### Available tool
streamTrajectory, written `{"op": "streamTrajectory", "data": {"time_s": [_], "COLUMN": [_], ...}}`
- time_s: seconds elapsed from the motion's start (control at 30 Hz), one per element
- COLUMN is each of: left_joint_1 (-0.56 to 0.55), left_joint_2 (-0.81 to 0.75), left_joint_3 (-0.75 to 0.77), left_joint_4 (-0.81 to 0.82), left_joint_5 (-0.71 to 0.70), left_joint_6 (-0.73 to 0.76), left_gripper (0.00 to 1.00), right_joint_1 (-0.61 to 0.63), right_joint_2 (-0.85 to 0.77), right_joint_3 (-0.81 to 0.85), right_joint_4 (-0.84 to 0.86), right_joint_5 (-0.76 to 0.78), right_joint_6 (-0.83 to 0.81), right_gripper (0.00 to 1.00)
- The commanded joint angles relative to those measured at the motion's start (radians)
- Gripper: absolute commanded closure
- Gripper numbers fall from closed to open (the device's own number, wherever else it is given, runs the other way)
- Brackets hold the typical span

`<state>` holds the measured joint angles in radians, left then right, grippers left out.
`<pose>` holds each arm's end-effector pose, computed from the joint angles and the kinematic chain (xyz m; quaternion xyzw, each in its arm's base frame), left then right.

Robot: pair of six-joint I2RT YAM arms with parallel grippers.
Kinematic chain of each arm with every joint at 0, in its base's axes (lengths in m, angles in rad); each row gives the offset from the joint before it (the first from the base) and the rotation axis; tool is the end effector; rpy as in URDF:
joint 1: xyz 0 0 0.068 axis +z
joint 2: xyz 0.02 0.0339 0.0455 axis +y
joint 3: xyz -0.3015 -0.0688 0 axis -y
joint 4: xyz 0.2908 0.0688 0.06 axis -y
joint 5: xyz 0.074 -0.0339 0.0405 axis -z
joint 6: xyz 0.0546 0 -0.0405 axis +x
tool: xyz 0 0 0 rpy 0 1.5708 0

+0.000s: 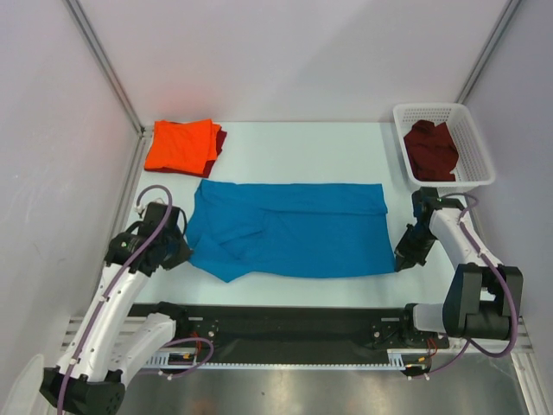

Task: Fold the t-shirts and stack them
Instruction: Fold the tshirt

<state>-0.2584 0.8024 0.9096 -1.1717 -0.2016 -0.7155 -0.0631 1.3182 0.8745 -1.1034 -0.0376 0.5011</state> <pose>0.1526 -0.0290 0.3096 -0.2428 0.9325 -0.0305 0.2658 0.2358 -0.0128 0.2063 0.2781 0.9603 0.0209 0.0075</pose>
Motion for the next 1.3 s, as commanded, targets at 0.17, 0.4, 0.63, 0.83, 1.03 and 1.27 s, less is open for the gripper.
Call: {"op": "streamTrajectory", "data": {"time_s": [0.17,0.4,0.63,0.83,1.03,1.27], "left_joint_1": [0.007,0.007,0.007,0.007,0.008,0.041], "left_joint_2": [-0.031,-0.011,0.131,0.351,0.536,0.741], "left_joint_3": [-0.026,0.008,0.132,0.281,0.428,0.598], "left_joint_4": [-0.025,-0.002,0.141,0.21,0.259,0.267], "left_joint_5": [0.021,-0.007,0.033,0.013,0.001,-0.004], "left_joint_6": [-0.024,0.001,0.152,0.252,0.313,0.364], "left_gripper": [1.0,1.0,1.0,1.0,1.0,1.0], "right_joint_1": [0.0,0.003,0.005,-0.003,-0.004,0.009], "right_joint_2": [-0.011,0.039,0.179,0.337,0.464,0.542], "right_joint_3": [-0.022,0.003,0.142,0.342,0.478,0.566], "right_joint_4": [-0.009,0.011,0.088,0.099,0.083,0.094], "right_joint_5": [0.015,0.018,0.005,-0.024,-0.044,-0.062], "right_joint_6": [0.01,-0.004,-0.079,-0.145,-0.194,-0.203], "right_gripper": [1.0,1.0,1.0,1.0,1.0,1.0]}}
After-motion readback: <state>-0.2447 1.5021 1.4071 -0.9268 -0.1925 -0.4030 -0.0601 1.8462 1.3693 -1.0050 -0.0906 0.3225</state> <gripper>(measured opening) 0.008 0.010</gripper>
